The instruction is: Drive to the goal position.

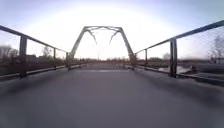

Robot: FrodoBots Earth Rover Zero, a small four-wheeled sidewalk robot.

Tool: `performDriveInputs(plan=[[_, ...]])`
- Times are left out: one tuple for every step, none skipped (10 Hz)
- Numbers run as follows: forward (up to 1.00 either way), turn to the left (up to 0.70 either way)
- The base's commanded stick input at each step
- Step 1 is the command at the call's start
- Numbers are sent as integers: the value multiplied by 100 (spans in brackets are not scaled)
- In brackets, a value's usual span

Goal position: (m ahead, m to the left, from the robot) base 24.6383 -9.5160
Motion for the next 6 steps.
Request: performDriveInputs(plan=[[100, 1], [100, 1], [100, 1], [100, 1], [100, 1], [100, 1]])
